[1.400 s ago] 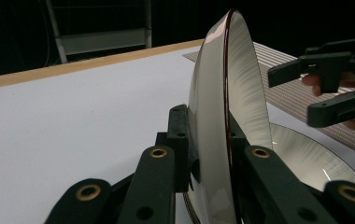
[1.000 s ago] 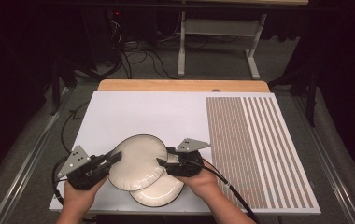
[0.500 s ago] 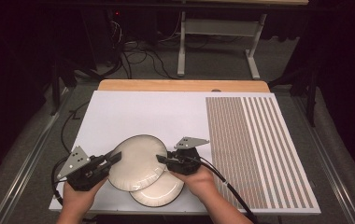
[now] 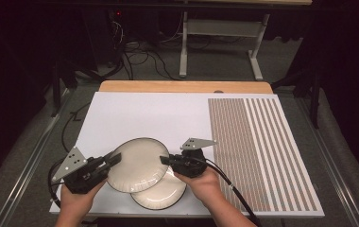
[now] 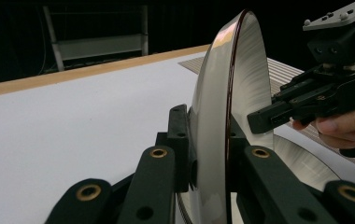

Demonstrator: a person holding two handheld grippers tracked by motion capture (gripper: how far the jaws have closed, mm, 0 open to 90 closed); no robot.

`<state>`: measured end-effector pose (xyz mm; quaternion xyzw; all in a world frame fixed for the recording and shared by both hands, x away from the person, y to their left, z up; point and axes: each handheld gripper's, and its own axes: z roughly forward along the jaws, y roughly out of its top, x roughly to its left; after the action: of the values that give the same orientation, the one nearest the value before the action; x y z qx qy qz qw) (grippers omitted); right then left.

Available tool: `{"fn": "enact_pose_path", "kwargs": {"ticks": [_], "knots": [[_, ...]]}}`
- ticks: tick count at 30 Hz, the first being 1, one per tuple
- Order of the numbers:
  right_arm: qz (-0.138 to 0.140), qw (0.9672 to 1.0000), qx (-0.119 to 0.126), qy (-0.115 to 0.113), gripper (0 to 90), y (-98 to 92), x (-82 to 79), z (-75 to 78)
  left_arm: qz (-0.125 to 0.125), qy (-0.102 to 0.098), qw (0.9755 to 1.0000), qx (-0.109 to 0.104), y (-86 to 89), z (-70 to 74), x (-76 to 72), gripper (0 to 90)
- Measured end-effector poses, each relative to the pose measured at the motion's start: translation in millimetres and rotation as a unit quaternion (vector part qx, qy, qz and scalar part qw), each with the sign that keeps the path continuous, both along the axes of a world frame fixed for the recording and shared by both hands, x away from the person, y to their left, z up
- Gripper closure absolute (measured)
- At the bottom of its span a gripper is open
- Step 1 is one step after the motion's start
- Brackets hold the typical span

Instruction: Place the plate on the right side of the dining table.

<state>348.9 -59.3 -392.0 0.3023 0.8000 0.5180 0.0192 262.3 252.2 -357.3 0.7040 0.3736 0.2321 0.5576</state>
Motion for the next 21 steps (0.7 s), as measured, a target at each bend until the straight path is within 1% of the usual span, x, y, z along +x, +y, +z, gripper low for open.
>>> {"fn": "enact_pose_path", "kwargs": {"ticks": [1,7,9,11,14,15,16,17,18,21], "knots": [[0.002,1.0000,0.001,-0.007,84.3,-1.3,0.0,1.4,-0.002,0.000,1.0000,-0.001,-0.3,0.3,0.2,79.9],[-0.003,0.9997,-0.002,-0.024,85.3,-10.1,-2.3,7.7,-0.015,0.009,0.9998,-0.002,-4.7,-0.6,4.4,79.7],[-0.006,0.9997,0.000,-0.024,85.6,-13.4,-2.8,9.3,-0.017,0.010,0.9998,-0.005,-6.3,0.8,5.7,79.7],[-0.008,0.9995,0.003,-0.030,85.8,-16.5,-3.1,11.7,-0.020,0.009,0.9997,-0.009,-8.0,2.2,7.0,79.7],[-0.012,0.9992,0.004,-0.038,86.3,-22.9,-3.9,18.4,-0.025,0.014,0.9995,-0.015,-10.2,4.2,10.6,79.6],[-0.012,0.9992,0.004,-0.038,86.3,-22.9,-3.9,18.4,-0.026,0.016,0.9994,-0.017,-11.5,4.8,11.3,79.6],[-0.013,0.9991,0.002,-0.041,86.4,-24.6,-4.1,19.7,-0.029,0.016,0.9993,-0.016,-13.3,6.0,12.3,79.6],[-0.014,0.9989,0.003,-0.045,86.5,-27.2,-4.4,21.8,-0.031,0.020,0.9992,-0.016,-14.7,7.0,13.4,79.5],[-0.015,0.9985,0.003,-0.053,86.8,-32.1,-5.0,25.1,-0.032,0.024,0.9990,-0.021,-16.3,7.7,14.8,79.3],[-0.018,0.9983,0.003,-0.056,86.9,-36.6,-4.9,27.8,-0.036,0.026,0.9987,-0.023,-21.5,9.2,18.7,79.3]]}}
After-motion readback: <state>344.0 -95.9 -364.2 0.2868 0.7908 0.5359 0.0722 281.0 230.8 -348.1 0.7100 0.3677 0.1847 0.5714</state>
